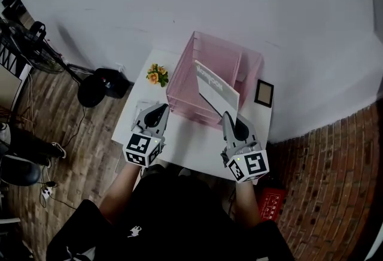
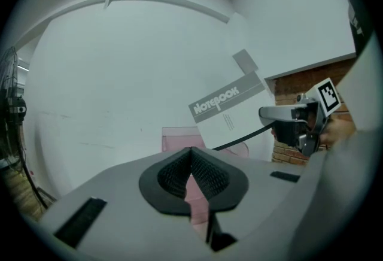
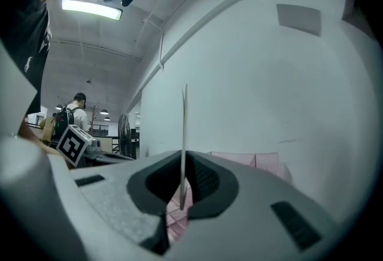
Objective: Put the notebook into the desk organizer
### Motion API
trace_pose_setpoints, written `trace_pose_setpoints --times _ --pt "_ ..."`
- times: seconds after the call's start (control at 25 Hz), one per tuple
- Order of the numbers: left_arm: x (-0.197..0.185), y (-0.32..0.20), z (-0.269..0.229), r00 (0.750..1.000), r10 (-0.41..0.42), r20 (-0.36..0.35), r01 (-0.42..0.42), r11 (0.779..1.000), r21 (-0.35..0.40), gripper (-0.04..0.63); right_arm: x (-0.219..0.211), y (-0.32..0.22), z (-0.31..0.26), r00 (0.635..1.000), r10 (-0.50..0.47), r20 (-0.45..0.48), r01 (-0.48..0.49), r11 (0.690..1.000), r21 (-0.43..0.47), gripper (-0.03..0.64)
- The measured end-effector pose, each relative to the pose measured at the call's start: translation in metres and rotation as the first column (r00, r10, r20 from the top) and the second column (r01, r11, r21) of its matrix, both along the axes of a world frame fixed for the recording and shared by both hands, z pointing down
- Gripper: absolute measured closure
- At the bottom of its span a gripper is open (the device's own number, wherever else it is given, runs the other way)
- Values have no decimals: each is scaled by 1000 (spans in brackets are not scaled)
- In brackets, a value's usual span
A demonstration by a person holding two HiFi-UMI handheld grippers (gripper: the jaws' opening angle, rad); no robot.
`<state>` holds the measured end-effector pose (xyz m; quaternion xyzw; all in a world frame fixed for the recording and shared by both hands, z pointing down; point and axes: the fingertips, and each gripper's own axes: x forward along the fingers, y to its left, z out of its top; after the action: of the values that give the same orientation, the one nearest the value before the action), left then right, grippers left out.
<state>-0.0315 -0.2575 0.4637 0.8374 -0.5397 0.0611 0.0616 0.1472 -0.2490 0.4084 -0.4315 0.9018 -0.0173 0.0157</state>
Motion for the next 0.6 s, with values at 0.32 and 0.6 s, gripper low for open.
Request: trace_pose_setpoints --times 0.32,0.6 --pt "-3 -9 -6 999 -34 10 34 999 6 592 6 -38 -3 994 41 -99 -37 998 44 606" --pt "-8 -26 -17 1000 -19 5 19 999 29 592 -11 -68 -11 952 95 -289 -55 988 142 606"
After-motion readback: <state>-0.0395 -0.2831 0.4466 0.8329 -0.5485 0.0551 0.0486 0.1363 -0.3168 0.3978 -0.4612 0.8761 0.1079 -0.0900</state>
